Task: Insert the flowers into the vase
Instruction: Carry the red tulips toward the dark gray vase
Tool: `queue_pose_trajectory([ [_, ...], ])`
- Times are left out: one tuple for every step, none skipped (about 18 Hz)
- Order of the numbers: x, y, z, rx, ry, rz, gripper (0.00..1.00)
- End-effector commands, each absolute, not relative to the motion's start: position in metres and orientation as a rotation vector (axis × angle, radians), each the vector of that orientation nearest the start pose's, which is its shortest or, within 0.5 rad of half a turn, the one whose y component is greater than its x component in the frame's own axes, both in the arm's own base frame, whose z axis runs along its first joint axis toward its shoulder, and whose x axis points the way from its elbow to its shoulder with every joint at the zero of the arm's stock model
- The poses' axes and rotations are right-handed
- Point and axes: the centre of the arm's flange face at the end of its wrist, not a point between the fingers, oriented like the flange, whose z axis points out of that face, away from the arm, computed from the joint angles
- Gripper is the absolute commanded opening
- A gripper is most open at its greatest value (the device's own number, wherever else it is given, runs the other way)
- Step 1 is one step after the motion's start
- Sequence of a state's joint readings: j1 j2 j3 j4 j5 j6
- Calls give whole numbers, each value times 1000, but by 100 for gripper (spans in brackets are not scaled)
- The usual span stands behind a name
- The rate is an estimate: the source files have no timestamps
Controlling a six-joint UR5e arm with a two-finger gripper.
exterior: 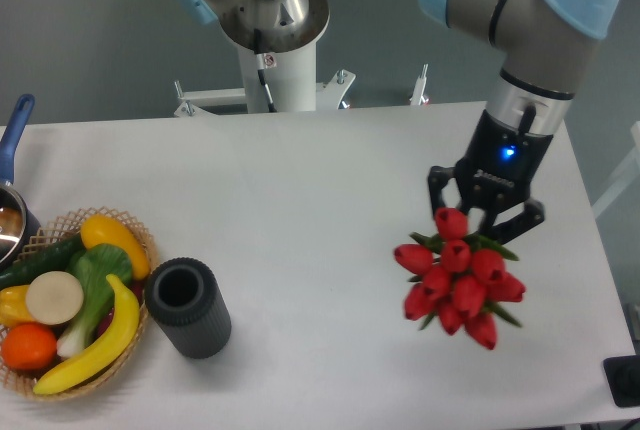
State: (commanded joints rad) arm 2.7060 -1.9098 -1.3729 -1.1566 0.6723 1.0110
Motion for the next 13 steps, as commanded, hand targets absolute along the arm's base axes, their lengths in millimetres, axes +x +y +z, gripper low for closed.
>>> queue_pose_trajectory([
  [-491,466,476,-2206,12,-256,0],
  [-486,471,475,-2199,27,-254,0],
  [-476,482,477,-2180,58,-259,0],
  [-465,492,483,-2141,82,-267,0],
  [-460,497,490,-2085,95,-275,0],
  [-457,500,497,-2021,98,-297,0],
  [-453,502,503,-1954,106,-334,0],
  [-450,503,507,-1895,122,-367,0],
  [-446,504,510,-1859,142,-381,0],
  [-442,506,514,-1838,156,-391,0],
  [-436,510,515,-1821,172,-409,0],
  [-433,511,518,-1798,186,-419,0],
  [-432,510,521,-1764,205,-430,0],
])
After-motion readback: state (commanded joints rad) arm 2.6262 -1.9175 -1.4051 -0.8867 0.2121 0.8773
